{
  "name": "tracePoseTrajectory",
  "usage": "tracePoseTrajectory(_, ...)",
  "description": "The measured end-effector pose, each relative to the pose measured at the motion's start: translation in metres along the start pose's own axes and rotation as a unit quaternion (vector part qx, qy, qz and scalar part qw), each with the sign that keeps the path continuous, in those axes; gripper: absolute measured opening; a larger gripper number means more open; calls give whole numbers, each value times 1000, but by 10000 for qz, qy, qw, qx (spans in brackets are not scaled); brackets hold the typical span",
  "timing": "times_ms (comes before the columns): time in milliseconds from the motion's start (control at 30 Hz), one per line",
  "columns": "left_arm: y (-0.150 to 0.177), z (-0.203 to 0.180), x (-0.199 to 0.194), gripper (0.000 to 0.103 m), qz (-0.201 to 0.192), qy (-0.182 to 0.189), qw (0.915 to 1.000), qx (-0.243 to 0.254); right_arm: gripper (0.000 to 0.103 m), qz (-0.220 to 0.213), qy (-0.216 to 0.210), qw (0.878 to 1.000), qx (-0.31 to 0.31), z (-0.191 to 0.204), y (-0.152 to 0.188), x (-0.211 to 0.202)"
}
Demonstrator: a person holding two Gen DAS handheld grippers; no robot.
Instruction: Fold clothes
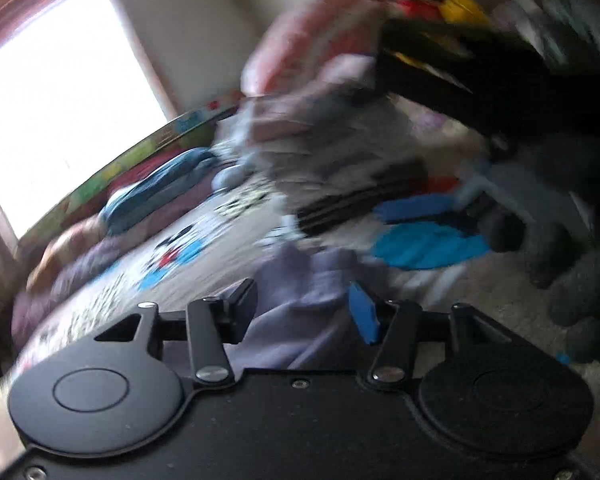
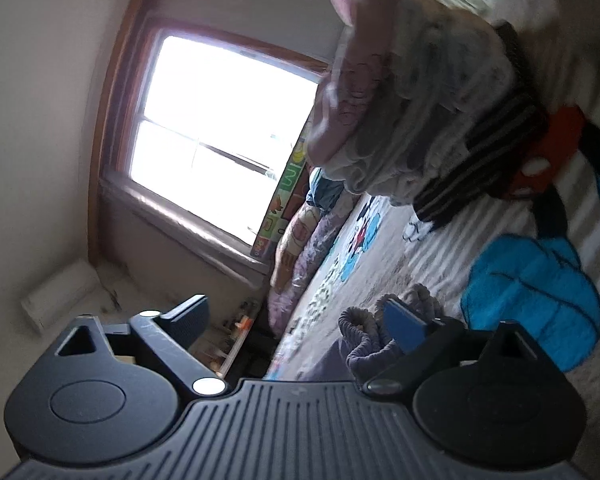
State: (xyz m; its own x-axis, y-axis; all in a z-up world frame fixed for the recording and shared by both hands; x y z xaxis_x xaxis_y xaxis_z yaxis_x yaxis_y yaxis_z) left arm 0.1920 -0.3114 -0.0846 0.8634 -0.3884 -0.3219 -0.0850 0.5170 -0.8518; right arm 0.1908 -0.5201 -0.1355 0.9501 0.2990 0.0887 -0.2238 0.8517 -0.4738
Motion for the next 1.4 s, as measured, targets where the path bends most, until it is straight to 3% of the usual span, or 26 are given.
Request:
tracePoseTrajectory(133,26,72,-2,34,294,-774,9926,-892,73,283,156,9908,-1312,32,18,14)
tracePoseTrajectory(200,42,95,0,34,439,-1018,9862,-1230,71,596,223,9763,-2068,50,33,26)
tracePoseTrajectory(267,55,109,1,30,516,-1128,9814,-1464,68,957,244,9542,-2824,65,50,40)
tracePoseTrajectory(367,56,111,-5,30,370,-934,9824,-1572,67,1311,211,9283,-3472,76,68,57)
tracePoseTrajectory(433,58,103,-1,30,443,-613,9871,-1409,67,1471,282,9220,-3571,74,70,70)
tracePoseTrajectory(500,80,79,24,30,1348,-36,9884,-694,66,1773,764,9112,-3639,60,70,88)
tracePoseTrajectory(567,83,77,14,31,1150,-159,9911,-651,63,2074,1322,8987,-3632,37,68,104)
tracePoseTrajectory(633,74,81,0,31,923,17,9924,-810,61,2041,1315,9070,-3442,29,60,103)
tracePoseTrajectory(700,63,88,-2,31,794,-83,9932,-842,62,1907,1243,9108,-3446,35,55,100)
tracePoseTrajectory(800,46,106,14,31,581,-57,9911,-1196,62,1786,1247,9084,-3568,35,53,97)
tracePoseTrajectory(967,62,104,81,31,1453,337,9828,-1087,61,1819,1282,9139,-3395,26,50,101)
tracePoseTrajectory(1000,65,103,94,38,1631,417,9800,-1061,61,1848,1290,9138,-3379,24,50,102)
tracePoseTrajectory(1033,69,103,107,39,1809,496,9768,-1035,61,1896,1305,9129,-3370,22,51,102)
tracePoseTrajectory(1100,63,110,102,41,1677,483,9770,-1225,61,1976,1326,9114,-3358,19,53,102)
tracePoseTrajectory(1200,50,116,71,42,1158,260,9857,-1197,62,1886,1234,9139,-3377,24,52,98)
tracePoseTrajectory(1300,59,126,48,48,1128,183,9819,-1510,71,1464,1137,9231,-3368,36,43,82)
tracePoseTrajectory(1400,75,141,33,56,1259,329,9666,-2209,81,1191,1328,9241,-3381,41,37,67)
Point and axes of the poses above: each gripper's, at about its wrist camera, not at the fingertips, and x roughly the way its jaws point, z to its left, y to its underside, the point moved 5 cm from there along x, roughly the way its jaws point, and after that the axes turned 3 degrees about -y, right-handed, at the moved point
